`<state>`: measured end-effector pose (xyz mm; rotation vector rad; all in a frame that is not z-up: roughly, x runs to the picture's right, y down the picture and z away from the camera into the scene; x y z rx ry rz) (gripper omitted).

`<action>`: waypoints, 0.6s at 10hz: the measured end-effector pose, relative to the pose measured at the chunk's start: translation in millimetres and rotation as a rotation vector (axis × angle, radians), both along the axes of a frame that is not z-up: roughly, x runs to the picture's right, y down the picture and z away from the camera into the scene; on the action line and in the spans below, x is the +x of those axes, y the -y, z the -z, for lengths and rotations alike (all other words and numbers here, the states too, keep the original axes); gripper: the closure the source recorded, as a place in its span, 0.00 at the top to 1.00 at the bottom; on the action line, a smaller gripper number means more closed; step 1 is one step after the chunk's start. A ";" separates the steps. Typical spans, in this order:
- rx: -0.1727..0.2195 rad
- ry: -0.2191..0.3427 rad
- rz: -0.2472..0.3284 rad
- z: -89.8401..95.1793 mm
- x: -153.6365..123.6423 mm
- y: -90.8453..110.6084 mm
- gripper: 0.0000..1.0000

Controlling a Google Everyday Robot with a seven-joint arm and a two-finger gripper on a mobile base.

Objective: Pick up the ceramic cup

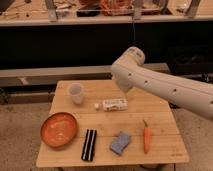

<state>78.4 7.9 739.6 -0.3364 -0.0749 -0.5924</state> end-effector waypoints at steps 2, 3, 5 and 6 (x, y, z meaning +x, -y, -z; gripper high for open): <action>0.003 0.025 0.045 -4.9 -25.0 3.2 0.80; 0.003 0.033 0.061 -6.9 -26.2 4.0 0.80; 0.002 0.046 0.082 -12.0 -28.7 4.5 0.80; 0.002 0.055 0.091 -14.7 -36.3 5.7 0.80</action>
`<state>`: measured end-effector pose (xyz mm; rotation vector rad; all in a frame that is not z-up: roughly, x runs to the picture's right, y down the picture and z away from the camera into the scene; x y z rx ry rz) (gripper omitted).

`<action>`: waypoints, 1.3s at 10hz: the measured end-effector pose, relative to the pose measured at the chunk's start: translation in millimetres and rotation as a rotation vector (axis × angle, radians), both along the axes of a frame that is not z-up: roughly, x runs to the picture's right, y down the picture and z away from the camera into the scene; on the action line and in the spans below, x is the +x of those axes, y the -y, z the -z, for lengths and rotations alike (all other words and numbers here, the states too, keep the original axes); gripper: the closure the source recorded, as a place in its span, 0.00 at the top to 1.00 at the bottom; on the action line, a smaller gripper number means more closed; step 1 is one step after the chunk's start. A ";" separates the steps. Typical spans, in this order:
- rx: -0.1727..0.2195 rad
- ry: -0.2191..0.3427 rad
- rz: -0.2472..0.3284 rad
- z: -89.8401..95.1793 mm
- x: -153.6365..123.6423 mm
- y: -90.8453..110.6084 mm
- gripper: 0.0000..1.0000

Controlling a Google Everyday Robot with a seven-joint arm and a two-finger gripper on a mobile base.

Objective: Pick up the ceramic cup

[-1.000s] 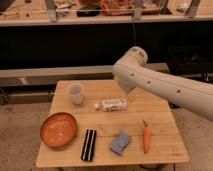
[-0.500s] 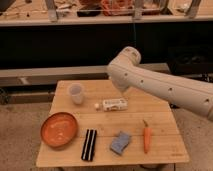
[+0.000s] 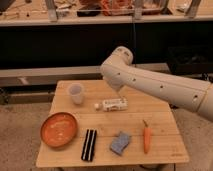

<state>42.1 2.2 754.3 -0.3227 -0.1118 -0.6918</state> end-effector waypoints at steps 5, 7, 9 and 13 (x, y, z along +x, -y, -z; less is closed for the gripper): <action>-0.001 0.048 0.063 -18.0 -30.5 4.4 0.80; -0.004 0.073 0.089 -26.7 -48.4 4.5 0.80; -0.007 0.097 0.113 -35.1 -58.2 3.6 0.80; -0.016 0.146 0.162 -53.7 -79.3 2.7 0.80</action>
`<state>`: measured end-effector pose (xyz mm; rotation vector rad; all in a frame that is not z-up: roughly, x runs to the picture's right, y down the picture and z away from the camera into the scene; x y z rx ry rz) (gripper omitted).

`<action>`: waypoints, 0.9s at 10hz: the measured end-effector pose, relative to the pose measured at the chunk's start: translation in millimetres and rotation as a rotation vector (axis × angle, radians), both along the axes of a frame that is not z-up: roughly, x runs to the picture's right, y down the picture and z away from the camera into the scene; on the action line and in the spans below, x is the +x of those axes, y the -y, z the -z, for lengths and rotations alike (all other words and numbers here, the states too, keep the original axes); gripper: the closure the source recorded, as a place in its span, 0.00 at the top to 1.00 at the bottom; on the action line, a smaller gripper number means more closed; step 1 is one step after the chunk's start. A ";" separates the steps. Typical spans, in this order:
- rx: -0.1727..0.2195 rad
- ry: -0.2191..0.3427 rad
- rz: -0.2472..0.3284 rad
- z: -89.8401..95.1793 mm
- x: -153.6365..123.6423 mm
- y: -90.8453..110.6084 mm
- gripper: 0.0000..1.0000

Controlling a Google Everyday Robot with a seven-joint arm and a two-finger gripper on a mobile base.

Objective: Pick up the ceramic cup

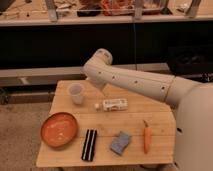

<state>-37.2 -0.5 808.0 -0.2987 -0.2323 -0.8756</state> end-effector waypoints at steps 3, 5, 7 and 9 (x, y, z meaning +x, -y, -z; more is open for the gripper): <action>-0.012 0.036 0.039 -15.0 -18.0 -3.4 0.80; -0.018 0.051 0.057 -22.6 -23.0 -4.8 0.80; -0.031 0.072 0.080 -30.2 -32.7 -8.6 0.80; -0.048 0.100 0.114 -41.3 -45.3 -14.7 0.80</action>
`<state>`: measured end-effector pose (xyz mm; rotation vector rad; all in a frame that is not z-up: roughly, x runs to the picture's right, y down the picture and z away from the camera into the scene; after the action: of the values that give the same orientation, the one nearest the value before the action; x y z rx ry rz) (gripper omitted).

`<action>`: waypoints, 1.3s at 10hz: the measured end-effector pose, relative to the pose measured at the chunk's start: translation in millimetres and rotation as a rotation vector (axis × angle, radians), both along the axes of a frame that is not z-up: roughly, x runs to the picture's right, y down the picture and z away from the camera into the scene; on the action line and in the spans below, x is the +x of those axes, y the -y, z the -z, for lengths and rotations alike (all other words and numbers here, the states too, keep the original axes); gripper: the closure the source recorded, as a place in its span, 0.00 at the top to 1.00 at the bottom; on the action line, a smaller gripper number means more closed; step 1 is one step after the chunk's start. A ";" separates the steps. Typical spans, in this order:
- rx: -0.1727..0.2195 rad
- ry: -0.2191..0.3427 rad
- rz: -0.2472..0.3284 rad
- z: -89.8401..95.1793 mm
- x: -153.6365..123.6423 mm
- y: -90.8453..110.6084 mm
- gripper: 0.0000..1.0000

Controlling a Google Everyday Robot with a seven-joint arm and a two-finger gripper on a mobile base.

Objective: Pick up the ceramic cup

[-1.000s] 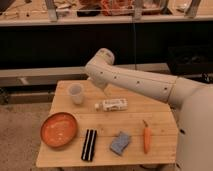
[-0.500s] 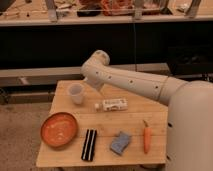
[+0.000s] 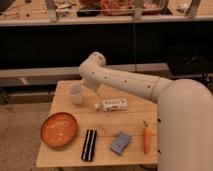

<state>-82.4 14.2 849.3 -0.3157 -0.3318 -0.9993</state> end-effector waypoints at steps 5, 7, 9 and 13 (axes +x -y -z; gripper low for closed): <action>-0.030 0.053 0.059 -20.7 -23.0 -8.4 0.80; -0.037 0.065 0.079 -26.4 -28.8 -10.5 0.80; -0.043 0.072 0.095 -31.9 -29.3 -10.5 0.80; -0.058 0.083 0.109 -46.7 -41.6 -17.3 0.80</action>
<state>-124.0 31.5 896.0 -0.3480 -0.4228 -1.1136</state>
